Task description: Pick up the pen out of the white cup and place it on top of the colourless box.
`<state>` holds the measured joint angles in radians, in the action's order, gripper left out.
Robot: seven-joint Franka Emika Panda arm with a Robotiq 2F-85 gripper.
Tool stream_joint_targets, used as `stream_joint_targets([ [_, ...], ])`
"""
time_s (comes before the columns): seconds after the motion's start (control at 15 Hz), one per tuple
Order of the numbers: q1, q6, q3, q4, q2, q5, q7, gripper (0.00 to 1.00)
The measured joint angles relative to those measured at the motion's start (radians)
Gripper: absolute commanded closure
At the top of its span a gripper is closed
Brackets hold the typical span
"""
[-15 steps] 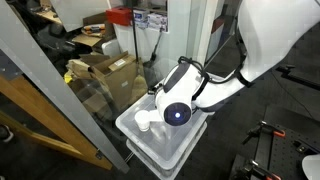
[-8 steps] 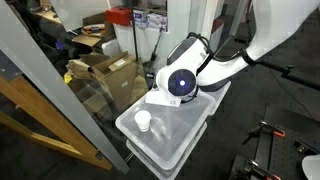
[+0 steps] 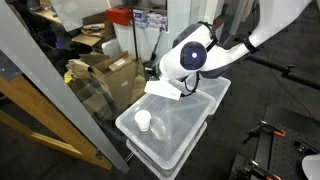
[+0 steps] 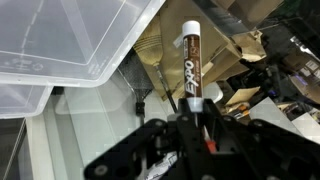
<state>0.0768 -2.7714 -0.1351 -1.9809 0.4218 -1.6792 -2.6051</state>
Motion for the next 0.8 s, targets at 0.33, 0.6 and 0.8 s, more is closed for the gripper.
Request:
stream_joint_targets([
  [0.33, 0.111, -0.137, -0.066, -0.006, 0.001, 0.000, 0.000, 0.95],
  [0.6, 0.185, -0.232, -0.118, -0.016, 0.006, -0.001, 0.002, 0.95],
  [0.8, 0.240, -0.273, -0.159, -0.035, 0.010, 0.001, 0.002, 0.95],
])
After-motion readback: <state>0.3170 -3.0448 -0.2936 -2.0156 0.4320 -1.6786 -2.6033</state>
